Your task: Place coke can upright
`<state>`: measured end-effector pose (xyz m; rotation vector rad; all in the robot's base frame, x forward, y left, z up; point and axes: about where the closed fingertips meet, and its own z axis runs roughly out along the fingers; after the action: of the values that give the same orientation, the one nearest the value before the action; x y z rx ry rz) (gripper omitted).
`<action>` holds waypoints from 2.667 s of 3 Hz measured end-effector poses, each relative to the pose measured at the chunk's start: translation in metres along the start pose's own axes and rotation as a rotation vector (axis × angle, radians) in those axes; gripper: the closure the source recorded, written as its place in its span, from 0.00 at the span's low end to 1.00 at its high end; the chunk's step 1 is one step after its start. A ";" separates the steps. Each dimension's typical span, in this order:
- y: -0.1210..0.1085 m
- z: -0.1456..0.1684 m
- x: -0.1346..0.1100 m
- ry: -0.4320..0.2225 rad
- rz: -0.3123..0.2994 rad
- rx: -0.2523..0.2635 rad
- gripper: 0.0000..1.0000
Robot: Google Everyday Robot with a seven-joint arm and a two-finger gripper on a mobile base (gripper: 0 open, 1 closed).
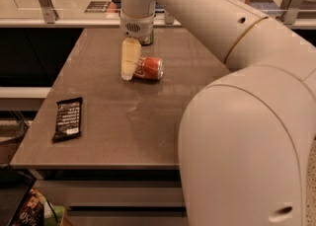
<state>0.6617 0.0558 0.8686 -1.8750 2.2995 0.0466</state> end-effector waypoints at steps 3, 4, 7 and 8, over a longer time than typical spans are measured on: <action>-0.005 0.011 0.024 0.047 0.064 0.018 0.00; -0.008 0.015 0.030 0.054 0.079 0.020 0.00; -0.012 0.022 0.025 0.040 0.077 0.030 0.62; -0.013 0.024 0.023 0.036 0.076 0.031 0.85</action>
Offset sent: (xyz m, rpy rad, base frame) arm -0.0071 -0.0342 -0.0132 -0.0773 0.0183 -0.0908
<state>0.6725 0.0340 0.8421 -1.7879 2.3803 -0.0135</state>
